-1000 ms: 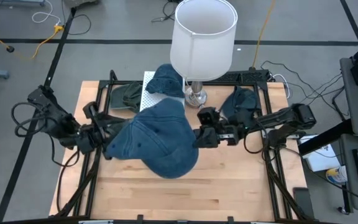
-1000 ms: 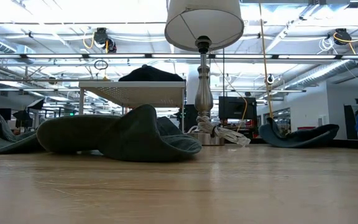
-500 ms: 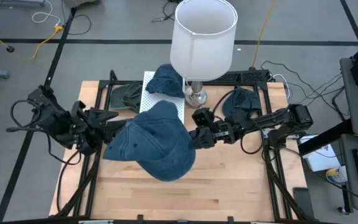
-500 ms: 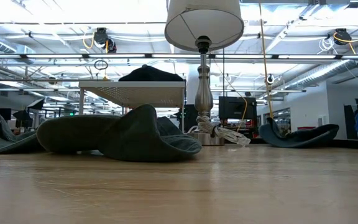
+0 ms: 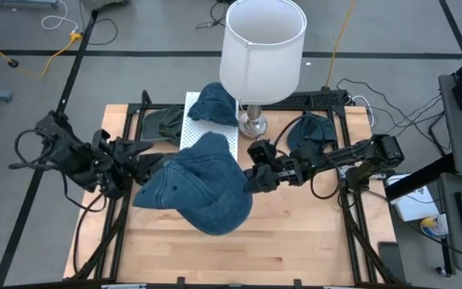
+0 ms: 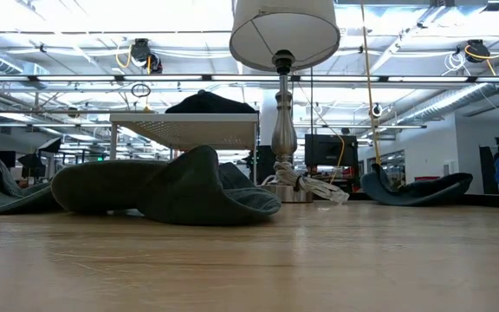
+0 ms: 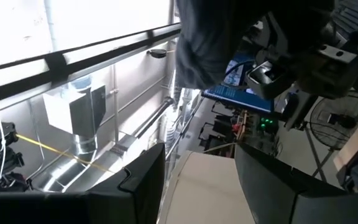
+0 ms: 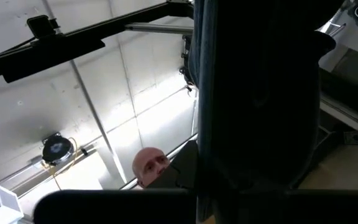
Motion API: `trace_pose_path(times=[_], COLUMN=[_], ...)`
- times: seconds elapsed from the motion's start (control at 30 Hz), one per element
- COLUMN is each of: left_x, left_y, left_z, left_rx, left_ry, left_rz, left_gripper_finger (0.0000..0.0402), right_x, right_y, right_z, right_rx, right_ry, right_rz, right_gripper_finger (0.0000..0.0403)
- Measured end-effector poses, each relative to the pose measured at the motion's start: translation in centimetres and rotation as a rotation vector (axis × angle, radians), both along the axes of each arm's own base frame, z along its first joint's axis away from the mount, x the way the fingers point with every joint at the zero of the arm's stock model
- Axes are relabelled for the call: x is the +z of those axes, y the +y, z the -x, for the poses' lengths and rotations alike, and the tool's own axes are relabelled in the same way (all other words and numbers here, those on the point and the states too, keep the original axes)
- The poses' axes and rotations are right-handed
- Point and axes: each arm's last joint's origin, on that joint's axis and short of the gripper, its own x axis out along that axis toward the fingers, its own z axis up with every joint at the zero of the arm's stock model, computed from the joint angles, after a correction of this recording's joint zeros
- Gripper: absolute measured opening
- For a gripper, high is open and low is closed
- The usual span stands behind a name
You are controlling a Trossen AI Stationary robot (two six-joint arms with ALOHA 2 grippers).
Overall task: Pick & Place hat
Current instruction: Stack the bottom blue cap on the blue cap on the shelf
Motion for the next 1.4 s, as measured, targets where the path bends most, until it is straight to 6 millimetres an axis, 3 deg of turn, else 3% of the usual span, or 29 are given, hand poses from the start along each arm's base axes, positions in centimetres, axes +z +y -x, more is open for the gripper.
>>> trace_pose_path(times=[0.83, 1.2, 1.4], left_x=[2.9, 4.8, 5.1], left_y=[-3.1, -3.9, -4.1], left_z=[-4.7, -5.3, -5.5], left_rx=[-0.118, -0.183, -0.224], left_ry=[-0.051, -0.105, -0.12], left_rz=[-0.082, -0.054, -0.046], left_gripper_finger=[0.02, 0.0199, 0.0147], right_x=[0.0, -0.1, -0.2], right_y=[0.1, 0.1, 0.2], right_z=[0.1, 0.1, 0.0], right_rx=[0.045, 0.068, 0.084], right_ry=[0.008, 0.023, 0.041], right_rz=[0.017, 0.01, 0.018], right_gripper_finger=[0.0009, 0.0009, 0.0009])
